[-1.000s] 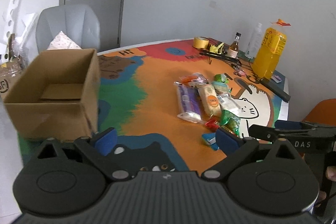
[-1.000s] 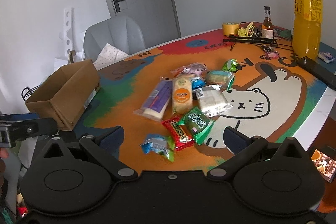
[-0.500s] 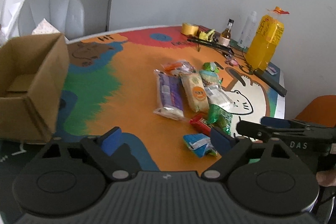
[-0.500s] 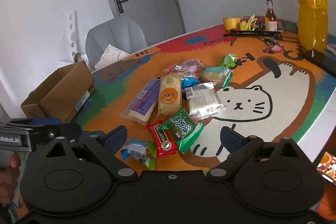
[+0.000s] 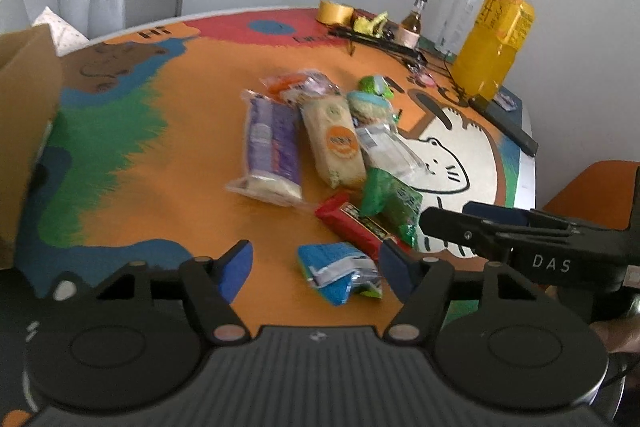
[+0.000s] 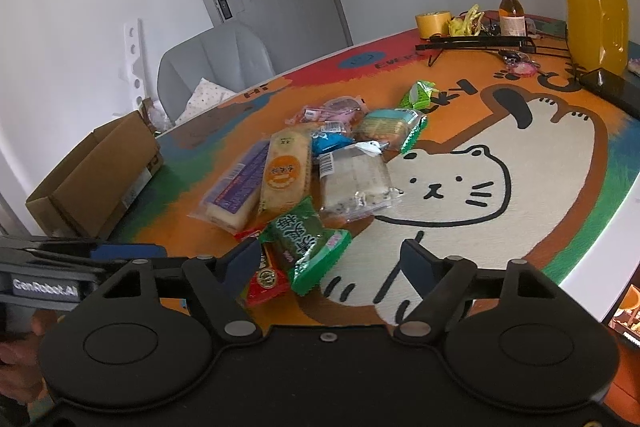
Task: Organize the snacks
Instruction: 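Grasp the blue snack packet with the left tool while the right tool grasps the green packet, then carry both packets to the cardboard box and open both tools to drop them in, then move both open tools back over the snack pile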
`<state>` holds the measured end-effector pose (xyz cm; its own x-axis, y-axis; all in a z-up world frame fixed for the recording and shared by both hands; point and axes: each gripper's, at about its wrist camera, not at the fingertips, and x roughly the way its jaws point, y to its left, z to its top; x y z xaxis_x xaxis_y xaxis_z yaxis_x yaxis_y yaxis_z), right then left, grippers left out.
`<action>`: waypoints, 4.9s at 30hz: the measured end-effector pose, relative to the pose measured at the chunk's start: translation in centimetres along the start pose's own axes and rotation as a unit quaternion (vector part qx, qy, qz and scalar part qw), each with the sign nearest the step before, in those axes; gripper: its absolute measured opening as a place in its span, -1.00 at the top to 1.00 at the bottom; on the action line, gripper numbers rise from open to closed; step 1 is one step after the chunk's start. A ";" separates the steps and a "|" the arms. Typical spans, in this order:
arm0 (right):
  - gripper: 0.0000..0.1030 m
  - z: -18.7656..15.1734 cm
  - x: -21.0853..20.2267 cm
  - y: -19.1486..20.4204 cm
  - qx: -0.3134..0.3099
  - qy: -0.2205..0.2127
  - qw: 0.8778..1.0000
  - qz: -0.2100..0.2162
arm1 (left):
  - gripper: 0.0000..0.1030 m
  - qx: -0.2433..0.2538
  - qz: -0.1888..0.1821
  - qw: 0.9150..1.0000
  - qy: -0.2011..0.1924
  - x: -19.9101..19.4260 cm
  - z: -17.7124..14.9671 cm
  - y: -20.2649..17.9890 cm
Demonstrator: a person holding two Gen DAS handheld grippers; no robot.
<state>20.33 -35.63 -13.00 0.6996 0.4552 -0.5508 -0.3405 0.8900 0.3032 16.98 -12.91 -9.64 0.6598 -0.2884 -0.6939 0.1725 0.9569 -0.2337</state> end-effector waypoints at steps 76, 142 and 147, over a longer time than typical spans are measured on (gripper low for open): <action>0.39 4.3 4.4 16.1 -0.075 -0.061 0.994 0.057 | 0.42 -0.066 0.079 0.982 -0.158 -13.6 2.8 14.7; -0.61 5.6 3.8 22.0 -0.105 -0.068 0.990 0.064 | -0.82 -0.107 0.149 0.970 -0.160 -15.6 1.7 18.9; -0.74 5.6 2.3 20.3 -0.098 -0.078 0.991 0.057 | -0.82 -0.099 0.147 0.972 -0.156 -15.3 1.8 17.0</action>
<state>18.54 -16.62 -3.78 0.7324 0.5575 -0.3907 -0.5278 0.8275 0.1914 11.15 7.80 -1.74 0.8545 0.0512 -0.5169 -0.1817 0.9617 -0.2050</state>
